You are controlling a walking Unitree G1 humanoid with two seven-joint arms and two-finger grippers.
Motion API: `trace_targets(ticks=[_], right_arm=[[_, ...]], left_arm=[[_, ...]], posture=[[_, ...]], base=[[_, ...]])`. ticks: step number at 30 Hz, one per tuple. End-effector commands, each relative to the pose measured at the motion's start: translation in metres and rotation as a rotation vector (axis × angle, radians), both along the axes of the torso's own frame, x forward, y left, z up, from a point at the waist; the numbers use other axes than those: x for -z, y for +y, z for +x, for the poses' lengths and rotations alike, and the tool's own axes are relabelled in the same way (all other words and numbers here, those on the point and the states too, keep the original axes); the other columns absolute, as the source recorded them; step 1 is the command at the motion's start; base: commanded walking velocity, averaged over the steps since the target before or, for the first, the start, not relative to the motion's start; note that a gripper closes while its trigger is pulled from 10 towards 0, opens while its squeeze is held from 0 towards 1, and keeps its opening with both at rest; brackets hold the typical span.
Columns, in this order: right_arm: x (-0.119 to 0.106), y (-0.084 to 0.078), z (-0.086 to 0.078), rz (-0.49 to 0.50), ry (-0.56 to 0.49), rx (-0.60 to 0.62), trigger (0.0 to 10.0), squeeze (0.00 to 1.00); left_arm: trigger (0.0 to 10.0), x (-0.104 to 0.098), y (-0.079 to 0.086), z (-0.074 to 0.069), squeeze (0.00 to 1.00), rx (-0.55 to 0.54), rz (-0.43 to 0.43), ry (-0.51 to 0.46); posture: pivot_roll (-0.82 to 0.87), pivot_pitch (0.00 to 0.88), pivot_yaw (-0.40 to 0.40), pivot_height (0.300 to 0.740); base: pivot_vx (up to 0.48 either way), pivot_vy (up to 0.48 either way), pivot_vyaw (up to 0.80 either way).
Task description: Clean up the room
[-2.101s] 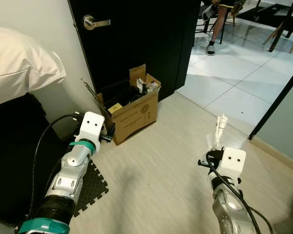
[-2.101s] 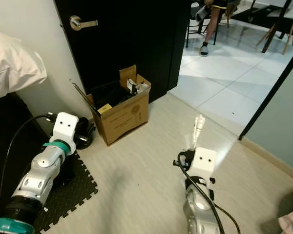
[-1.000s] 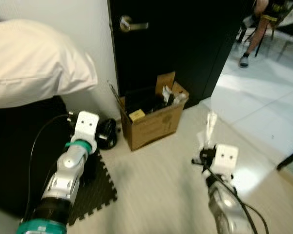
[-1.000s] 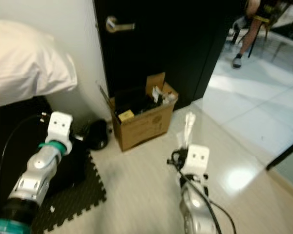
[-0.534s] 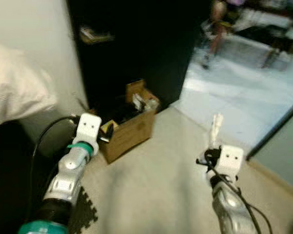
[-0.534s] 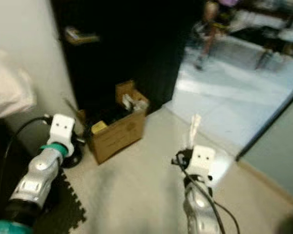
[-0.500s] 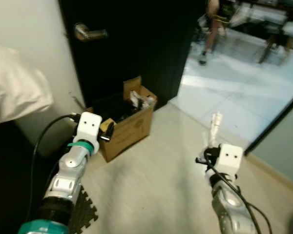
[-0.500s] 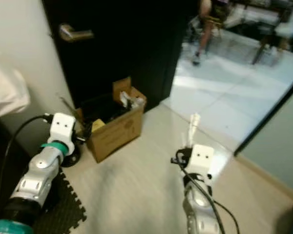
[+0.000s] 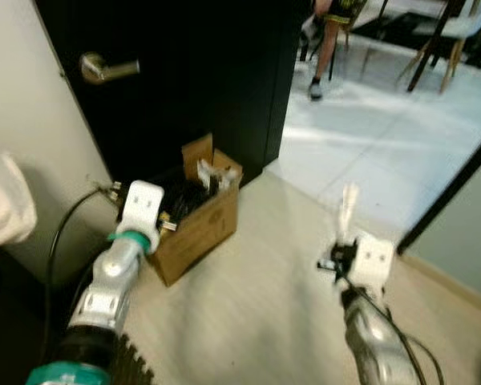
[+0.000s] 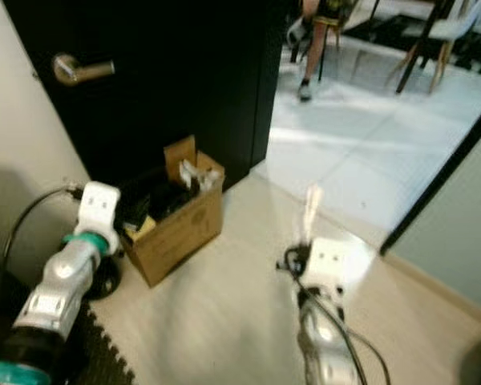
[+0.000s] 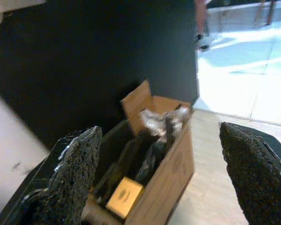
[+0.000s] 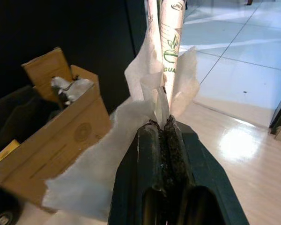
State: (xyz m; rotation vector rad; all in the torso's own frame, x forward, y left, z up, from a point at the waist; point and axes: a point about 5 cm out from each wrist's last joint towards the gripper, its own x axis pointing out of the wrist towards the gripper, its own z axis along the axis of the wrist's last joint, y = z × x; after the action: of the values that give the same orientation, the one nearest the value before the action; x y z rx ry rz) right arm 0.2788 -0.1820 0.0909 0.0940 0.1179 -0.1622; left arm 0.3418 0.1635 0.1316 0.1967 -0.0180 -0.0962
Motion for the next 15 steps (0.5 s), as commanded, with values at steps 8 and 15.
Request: trace_targets(ticks=[8,15], right_arm=[[0.0054,-0.0036,-0.0036,0.014,0.026,0.025,10.0,0.0],[0.0057,-0.0031,-0.0026,0.015,0.029,0.022,10.0,0.0]], left_arm=[[10.0,0.0044,0.0022,-0.003,0.0,0.001,0.0,0.015],[10.0,0.0047,0.0032,-0.0041,0.0,0.002,0.001,0.016]], posture=[[0.04,0.0,0.107,0.74],[0.04,0.0,0.106,0.74]], base=[[0.307,0.0,0.0],[0.307,0.0,0.0]])
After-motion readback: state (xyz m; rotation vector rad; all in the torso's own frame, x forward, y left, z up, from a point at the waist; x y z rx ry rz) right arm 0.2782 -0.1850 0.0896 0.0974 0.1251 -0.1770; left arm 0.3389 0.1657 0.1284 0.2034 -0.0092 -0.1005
